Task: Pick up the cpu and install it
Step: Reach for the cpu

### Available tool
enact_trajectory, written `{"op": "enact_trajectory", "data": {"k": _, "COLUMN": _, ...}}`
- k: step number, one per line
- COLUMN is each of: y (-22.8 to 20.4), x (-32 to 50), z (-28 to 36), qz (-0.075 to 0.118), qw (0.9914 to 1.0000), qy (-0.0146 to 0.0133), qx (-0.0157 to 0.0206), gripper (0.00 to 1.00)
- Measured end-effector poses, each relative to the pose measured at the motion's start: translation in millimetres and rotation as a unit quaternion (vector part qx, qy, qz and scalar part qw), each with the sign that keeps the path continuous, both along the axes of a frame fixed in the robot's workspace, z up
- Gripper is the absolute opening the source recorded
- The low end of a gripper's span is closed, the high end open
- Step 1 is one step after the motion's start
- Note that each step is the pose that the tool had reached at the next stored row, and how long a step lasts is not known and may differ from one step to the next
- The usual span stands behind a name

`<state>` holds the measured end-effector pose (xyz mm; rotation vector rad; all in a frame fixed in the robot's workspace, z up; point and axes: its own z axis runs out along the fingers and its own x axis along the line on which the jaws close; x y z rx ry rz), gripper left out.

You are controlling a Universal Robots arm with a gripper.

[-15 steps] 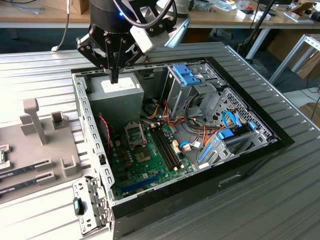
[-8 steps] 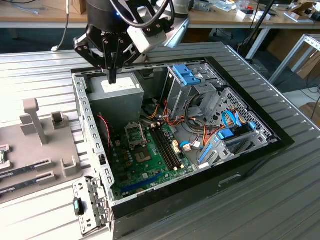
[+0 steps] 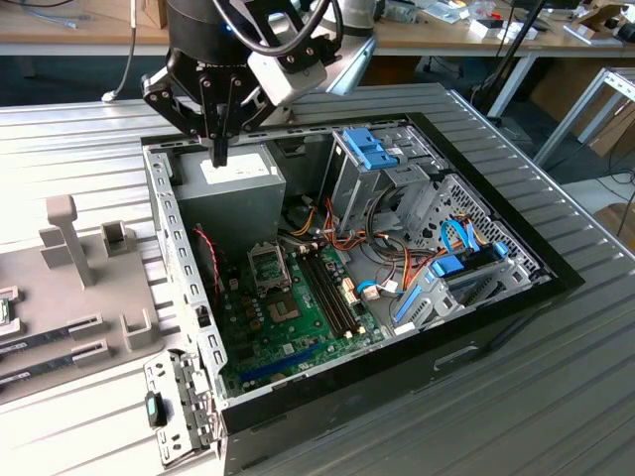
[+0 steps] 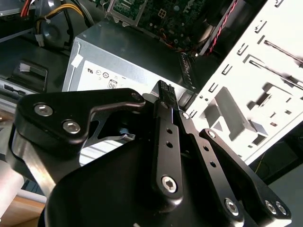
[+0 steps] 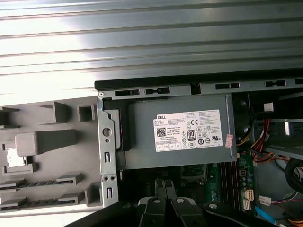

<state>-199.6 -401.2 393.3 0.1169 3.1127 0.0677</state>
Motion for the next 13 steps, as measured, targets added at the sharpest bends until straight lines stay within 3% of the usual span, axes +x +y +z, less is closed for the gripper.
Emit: {"op": "enact_trajectory", "data": {"k": 13, "y": 0.0, "x": -7.9, "z": 0.0, "qz": 0.000, "qw": 1.00000, "qy": 0.0000, "qx": 0.0000, "gripper": 0.11}}
